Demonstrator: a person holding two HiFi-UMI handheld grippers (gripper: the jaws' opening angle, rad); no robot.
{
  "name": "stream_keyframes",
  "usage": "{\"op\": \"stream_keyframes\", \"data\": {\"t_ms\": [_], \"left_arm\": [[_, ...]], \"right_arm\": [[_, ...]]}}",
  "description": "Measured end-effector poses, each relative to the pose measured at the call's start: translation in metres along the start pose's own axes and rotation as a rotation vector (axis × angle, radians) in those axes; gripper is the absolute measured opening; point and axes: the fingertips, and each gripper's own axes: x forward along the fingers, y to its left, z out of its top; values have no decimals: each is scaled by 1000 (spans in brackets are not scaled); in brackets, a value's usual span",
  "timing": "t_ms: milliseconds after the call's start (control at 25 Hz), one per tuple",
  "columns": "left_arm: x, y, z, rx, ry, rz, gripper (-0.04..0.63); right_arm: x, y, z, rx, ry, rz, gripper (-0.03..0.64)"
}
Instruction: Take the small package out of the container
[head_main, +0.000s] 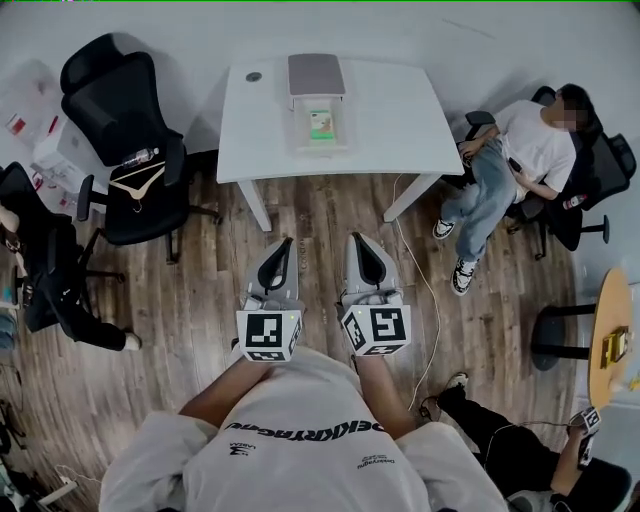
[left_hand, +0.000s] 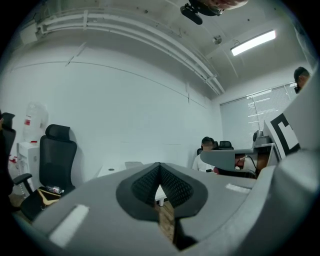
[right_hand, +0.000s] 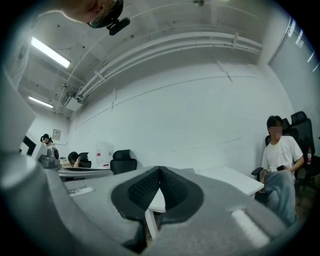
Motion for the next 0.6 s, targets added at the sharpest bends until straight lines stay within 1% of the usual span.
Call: {"op": "stream_keyframes", "data": {"t_ms": [280, 600], "left_arm": [[69, 42, 17, -2, 20, -21, 3], [130, 85, 37, -2, 26, -44, 3]], "right_arm": [[75, -17, 13, 9, 10, -29, 0], [144, -26, 29, 3, 14, -61, 0]]}}
